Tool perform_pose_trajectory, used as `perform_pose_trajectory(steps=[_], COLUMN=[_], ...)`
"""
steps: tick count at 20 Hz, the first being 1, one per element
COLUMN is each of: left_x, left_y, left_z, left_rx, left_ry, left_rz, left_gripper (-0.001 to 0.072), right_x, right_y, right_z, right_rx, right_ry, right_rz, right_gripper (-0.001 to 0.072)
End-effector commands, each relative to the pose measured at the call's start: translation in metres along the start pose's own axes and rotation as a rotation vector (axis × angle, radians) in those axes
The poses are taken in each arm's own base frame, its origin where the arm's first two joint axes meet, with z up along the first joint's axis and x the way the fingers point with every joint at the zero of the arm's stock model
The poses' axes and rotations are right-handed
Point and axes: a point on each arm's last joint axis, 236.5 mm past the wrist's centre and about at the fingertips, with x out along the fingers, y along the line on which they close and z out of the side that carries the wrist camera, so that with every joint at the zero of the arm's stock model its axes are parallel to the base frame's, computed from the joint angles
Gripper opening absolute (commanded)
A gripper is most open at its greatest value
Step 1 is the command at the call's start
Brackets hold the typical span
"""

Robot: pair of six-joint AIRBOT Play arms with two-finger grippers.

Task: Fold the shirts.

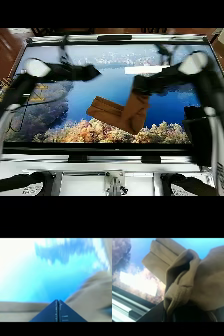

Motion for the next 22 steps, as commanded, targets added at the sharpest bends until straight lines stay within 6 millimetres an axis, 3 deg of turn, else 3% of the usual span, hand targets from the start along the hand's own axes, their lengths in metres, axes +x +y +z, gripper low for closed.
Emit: perform_pose_trajectory(steps=[1, 4, 6, 7, 8, 9, 11, 13, 15, 17, 19, 20, 22], left_x=[-0.100, -0.160, -0.182, -0.189, -0.193, -0.195, -0.192, -0.187, -0.182, -0.177, -0.176, -0.176, -0.176], left_y=[-0.008, -0.033, -0.052, -0.059, -0.064, -0.066, -0.063, -0.053, -0.042, -0.035, -0.029, -0.027, -0.024], left_z=[0.054, 0.069, 0.068, 0.067, 0.064, 0.062, 0.060, 0.057, 0.053, 0.048, 0.046, 0.045, 0.043], left_rx=[0.057, 0.111, 0.145, 0.156, 0.165, 0.168, 0.166, 0.163, 0.159, 0.151, 0.158, 0.165, 0.171], left_ry=[-0.193, -0.304, -0.339, -0.345, -0.345, -0.341, -0.330, -0.315, -0.297, -0.282, -0.270, -0.266, -0.255], left_rz=[0.048, 0.055, 0.043, 0.038, 0.033, 0.031, 0.036, 0.059, 0.083, 0.094, 0.115, 0.128, 0.141], left_gripper=[0.0034, 0.0035, 0.0035, 0.0034, 0.0035, 0.0034, 0.0035, 0.0035, 0.0034, 0.0035, 0.0035, 0.0035, 0.0035], right_x=[0.093, 0.166, 0.203, 0.213, 0.219, 0.218, 0.198, 0.163, 0.116, 0.062, 0.019, 0.009, 0.015], right_y=[0.027, 0.032, 0.037, 0.041, 0.045, 0.048, 0.043, 0.019, -0.028, -0.095, -0.146, -0.160, -0.173], right_z=[-0.002, -0.021, -0.030, -0.030, -0.026, -0.022, -0.015, -0.014, -0.019, -0.027, -0.049, -0.065, -0.098], right_rx=[0.012, 0.106, 0.193, 0.233, 0.271, 0.274, 0.229, 0.170, 0.103, 0.109, 0.185, 0.245, 0.337], right_ry=[0.052, 0.139, 0.167, 0.164, 0.154, 0.142, 0.136, 0.164, 0.198, 0.236, 0.309, 0.346, 0.384], right_rz=[0.072, 0.123, 0.165, 0.191, 0.220, 0.240, 0.241, 0.183, 0.029, -0.200, -0.317, -0.320, -0.284], right_gripper=[0.0065, 0.0065, 0.0070, 0.0162, 0.0417, 0.0539, 0.0539, 0.0539, 0.0539, 0.0540, 0.0539, 0.0539, 0.0540])
